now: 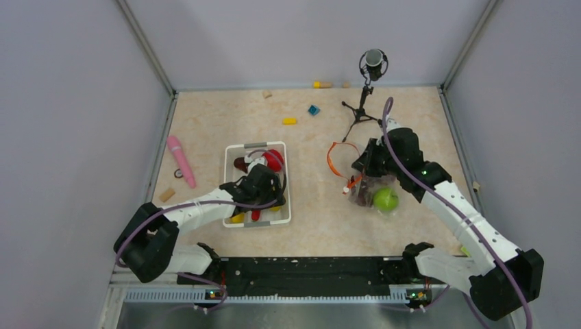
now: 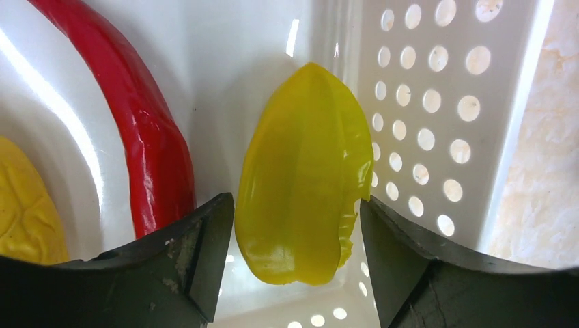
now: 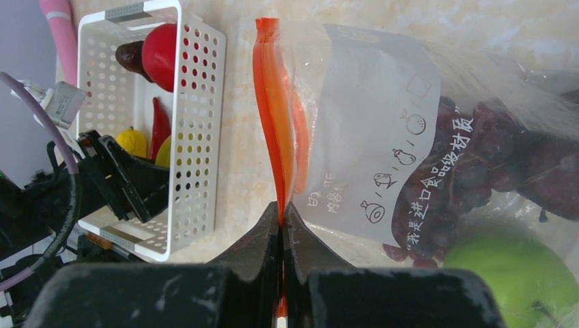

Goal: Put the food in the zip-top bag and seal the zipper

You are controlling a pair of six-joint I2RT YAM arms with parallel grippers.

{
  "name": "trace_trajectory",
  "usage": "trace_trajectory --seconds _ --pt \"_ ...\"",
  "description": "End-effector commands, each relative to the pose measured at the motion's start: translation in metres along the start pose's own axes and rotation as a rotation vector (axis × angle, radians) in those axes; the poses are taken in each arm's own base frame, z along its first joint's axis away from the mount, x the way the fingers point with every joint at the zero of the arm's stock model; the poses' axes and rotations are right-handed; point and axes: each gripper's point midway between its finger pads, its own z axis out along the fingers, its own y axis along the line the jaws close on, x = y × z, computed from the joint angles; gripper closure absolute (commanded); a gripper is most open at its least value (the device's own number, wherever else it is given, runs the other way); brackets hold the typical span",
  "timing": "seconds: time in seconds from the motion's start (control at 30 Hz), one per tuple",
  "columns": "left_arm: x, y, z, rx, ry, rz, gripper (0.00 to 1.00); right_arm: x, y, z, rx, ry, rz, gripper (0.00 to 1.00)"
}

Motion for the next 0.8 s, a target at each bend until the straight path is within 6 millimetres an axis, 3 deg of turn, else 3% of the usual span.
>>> trace_trajectory --seconds 0.0,0.13,0.33,0.6,0.77 --pt "-0.023 -0.01 0.0 0.017 -0.069 -0.01 0.27 -0.01 0.01 -0.004 -0.051 -0.054 -0.031 1.0" --pt "-0.026 -0.013 0.0 0.023 -0.071 -0.002 0.39 -0.011 0.01 -0.006 -0.049 -0.061 -0.032 1.0" --pt "-0.024 -0.011 -0.007 0.013 -0.047 0.008 0.65 -0.012 0.01 -0.008 -0.05 -0.071 -0.036 1.0" --pt "-0.05 -0.013 -0.044 0.037 -0.173 -0.009 0.74 -0.01 0.014 -0.011 -0.083 -0.078 -0.046 1.0" --pt "-0.078 -0.039 -0.083 0.189 -0.299 0.006 0.77 -0.008 0.025 -0.012 -0.151 -0.074 -0.052 1.0"
